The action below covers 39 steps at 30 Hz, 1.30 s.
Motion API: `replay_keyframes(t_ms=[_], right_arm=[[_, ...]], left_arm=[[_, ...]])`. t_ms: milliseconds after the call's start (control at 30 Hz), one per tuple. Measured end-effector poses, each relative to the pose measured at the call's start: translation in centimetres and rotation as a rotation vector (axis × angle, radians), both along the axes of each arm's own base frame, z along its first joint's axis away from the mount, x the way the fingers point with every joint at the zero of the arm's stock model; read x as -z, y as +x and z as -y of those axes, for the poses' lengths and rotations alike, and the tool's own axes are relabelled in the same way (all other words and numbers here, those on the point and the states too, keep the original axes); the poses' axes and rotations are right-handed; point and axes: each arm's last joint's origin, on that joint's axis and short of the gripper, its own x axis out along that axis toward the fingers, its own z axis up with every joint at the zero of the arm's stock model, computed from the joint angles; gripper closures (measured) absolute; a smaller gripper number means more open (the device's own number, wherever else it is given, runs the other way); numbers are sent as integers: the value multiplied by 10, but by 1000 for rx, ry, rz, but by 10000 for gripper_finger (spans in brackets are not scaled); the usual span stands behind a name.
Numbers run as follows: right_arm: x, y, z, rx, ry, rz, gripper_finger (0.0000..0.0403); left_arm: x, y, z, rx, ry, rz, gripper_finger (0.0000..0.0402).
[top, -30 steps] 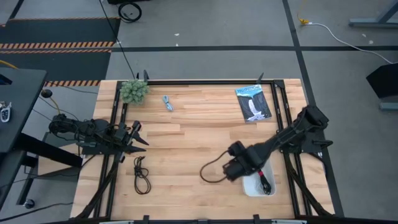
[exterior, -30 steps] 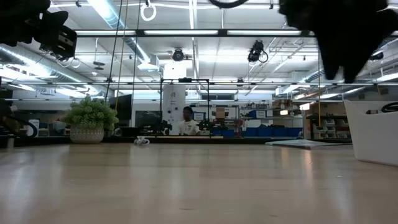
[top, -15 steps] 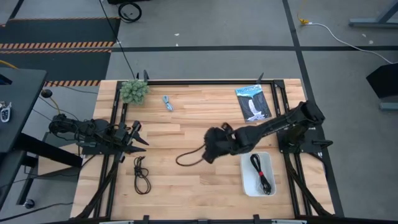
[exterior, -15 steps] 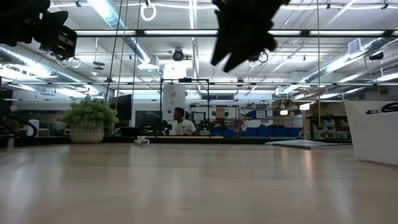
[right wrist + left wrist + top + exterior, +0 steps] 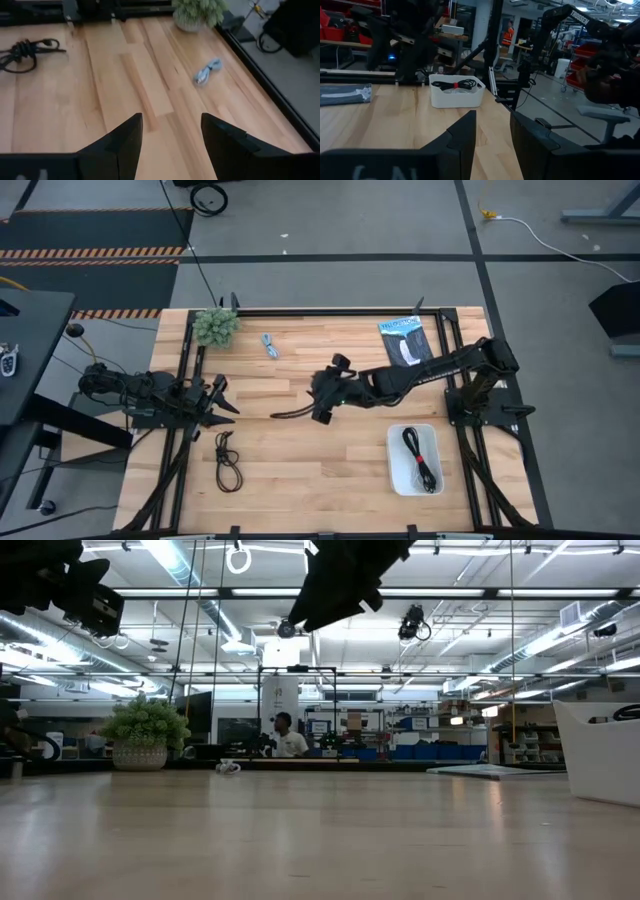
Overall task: Pick and place USB-C Cables
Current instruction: Put the black charger cable into the white bin
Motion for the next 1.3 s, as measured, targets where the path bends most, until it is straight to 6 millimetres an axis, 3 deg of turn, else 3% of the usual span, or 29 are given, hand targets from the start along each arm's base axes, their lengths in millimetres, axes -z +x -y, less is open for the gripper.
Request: replay_keyframes(t_ms=[300,400,567,667,967,1167,1300], right_arm=[[-7,-3,1,-98,-19,-14,194],[-19,-16,3,-119,-50,-54,194],[-44,-43,12,-82,-84,-83,194],[-57,-58,16,-32,-128,-89,194],[-66,-89,28,35,-198,-47,195],[-48,-93,30,32,-207,20,195],[-50,-96,30,11,-242,62,195]], left_arm=[[-3,0,0,1,-26,25,274],[-6,0,-1,-7,-101,29,274],[-3,4,-5,-166,-325,-48,274],[0,11,-2,-170,-355,-109,279],[-3,36,14,8,-276,-414,294],[-15,46,26,55,-183,-676,295],[-25,51,34,52,-21,-793,295]])
